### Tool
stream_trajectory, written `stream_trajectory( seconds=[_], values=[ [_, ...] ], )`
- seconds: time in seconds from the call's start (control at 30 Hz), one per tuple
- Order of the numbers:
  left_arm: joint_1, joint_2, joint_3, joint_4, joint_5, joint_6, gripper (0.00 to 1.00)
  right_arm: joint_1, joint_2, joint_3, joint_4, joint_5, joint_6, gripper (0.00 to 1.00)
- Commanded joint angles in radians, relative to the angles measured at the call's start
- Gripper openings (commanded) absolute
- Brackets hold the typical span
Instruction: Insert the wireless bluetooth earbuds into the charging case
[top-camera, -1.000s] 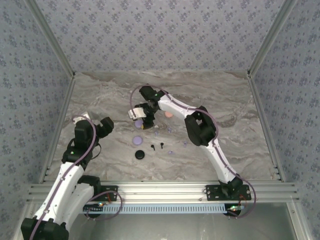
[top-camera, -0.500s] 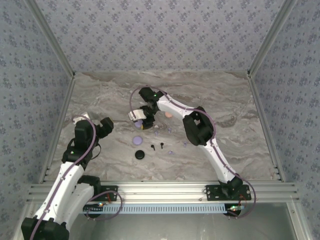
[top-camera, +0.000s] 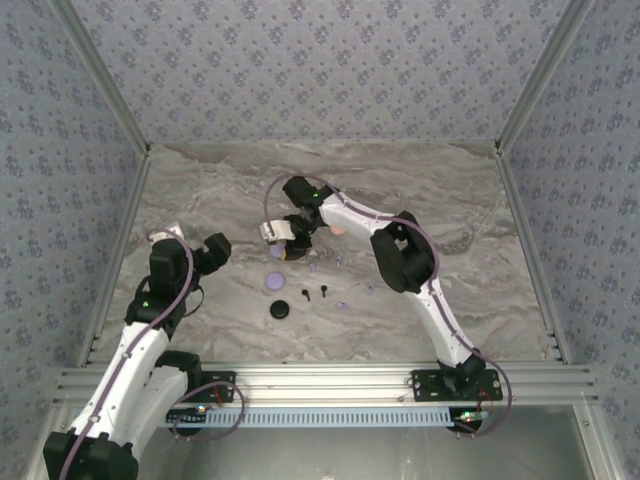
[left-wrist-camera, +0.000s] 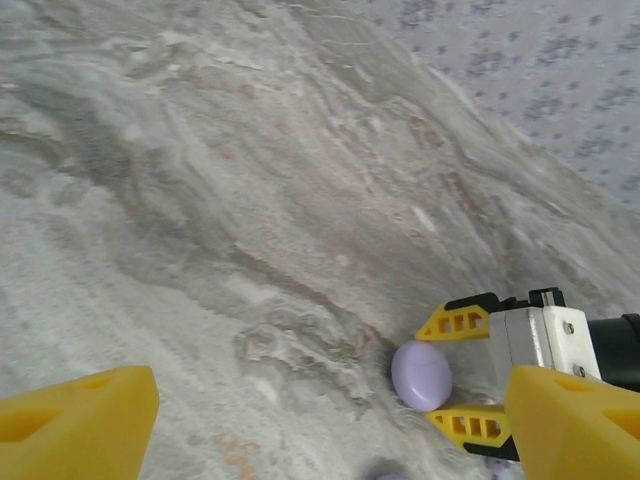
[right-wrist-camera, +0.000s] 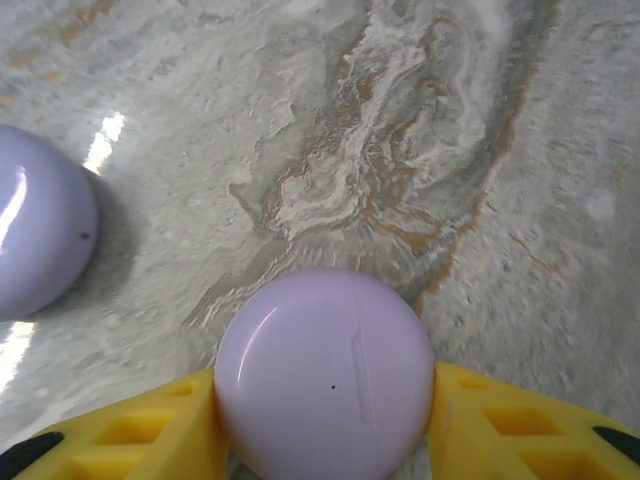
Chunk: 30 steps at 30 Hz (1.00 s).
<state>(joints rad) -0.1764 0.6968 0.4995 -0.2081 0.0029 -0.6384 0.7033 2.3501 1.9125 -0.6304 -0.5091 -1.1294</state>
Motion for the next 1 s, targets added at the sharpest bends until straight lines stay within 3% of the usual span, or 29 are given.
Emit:
stream_trajectory(
  seconds=[0.0,0.23,0.4,0.67,0.97],
  values=[
    [0.006,0.009,0.007,0.142,0.139,-0.013,0.88,-0.034,-0.212,-0.116,0.192,-0.039,0.126,0.51],
    [-0.001,0.068,0.057,0.359,0.397,-0.084,0.87,-0.079,-0.532,-0.428,0.43,0.041,0.229,0.5],
    [-0.065,0.143,0.134,0.47,0.521,-0.103,0.88,-0.091,-0.734,-0.582,0.53,0.091,0.257,0.5],
    [-0.225,0.288,0.254,0.531,0.563,-0.077,0.87,-0.069,-0.902,-0.687,0.561,0.14,0.26,0.5],
    [-0.315,0.41,0.307,0.591,0.567,-0.075,0.78,-0.042,-0.962,-0.711,0.563,0.13,0.276,0.5]
  ],
)
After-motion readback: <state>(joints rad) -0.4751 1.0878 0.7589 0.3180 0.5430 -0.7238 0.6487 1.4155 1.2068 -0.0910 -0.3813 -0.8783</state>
